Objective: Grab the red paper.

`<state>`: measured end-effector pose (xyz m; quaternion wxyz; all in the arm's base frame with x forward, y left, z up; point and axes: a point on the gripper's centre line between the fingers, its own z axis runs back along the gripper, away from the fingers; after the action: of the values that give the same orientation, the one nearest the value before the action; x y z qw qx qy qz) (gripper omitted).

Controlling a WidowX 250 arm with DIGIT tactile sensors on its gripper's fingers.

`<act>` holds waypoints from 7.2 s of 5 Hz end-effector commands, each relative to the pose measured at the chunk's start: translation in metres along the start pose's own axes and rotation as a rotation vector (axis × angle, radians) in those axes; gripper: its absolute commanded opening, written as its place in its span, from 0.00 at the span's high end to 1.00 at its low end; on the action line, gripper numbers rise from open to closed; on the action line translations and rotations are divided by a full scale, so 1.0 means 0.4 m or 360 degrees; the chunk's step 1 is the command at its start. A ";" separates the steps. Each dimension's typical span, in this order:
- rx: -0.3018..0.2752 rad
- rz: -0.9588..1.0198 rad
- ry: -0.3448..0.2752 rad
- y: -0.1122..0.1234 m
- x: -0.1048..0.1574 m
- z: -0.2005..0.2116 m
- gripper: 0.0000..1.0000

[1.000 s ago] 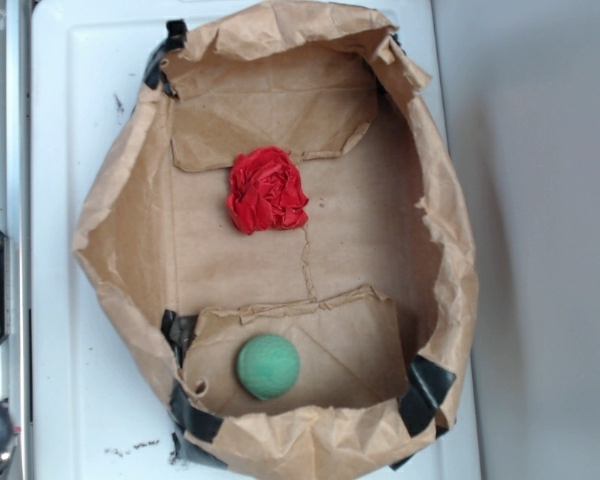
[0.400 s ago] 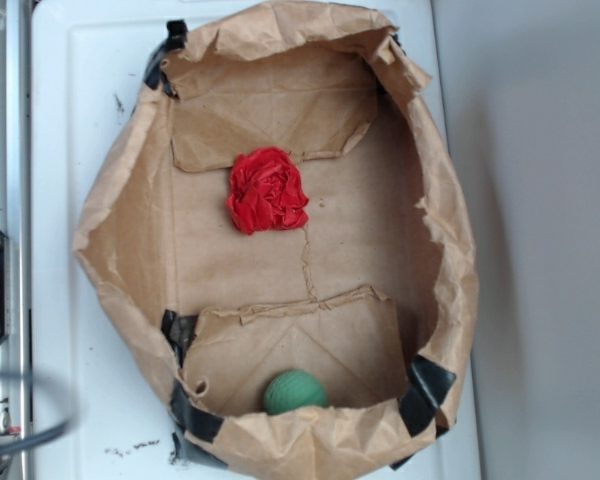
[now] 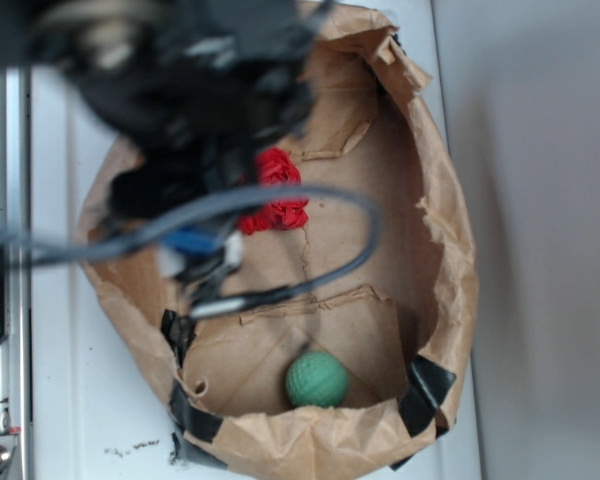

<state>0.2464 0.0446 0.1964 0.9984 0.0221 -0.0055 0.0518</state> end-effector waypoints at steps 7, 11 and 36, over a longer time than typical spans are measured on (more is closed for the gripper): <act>0.0027 -0.0501 -0.0190 0.001 0.083 -0.251 0.00; -0.0004 -0.0500 -0.0221 -0.013 0.080 -0.313 1.00; -0.0134 -0.0655 -0.0120 -0.054 -0.040 -0.308 1.00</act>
<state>0.2312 0.0216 0.0653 0.9869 -0.0254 -0.0212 -0.1579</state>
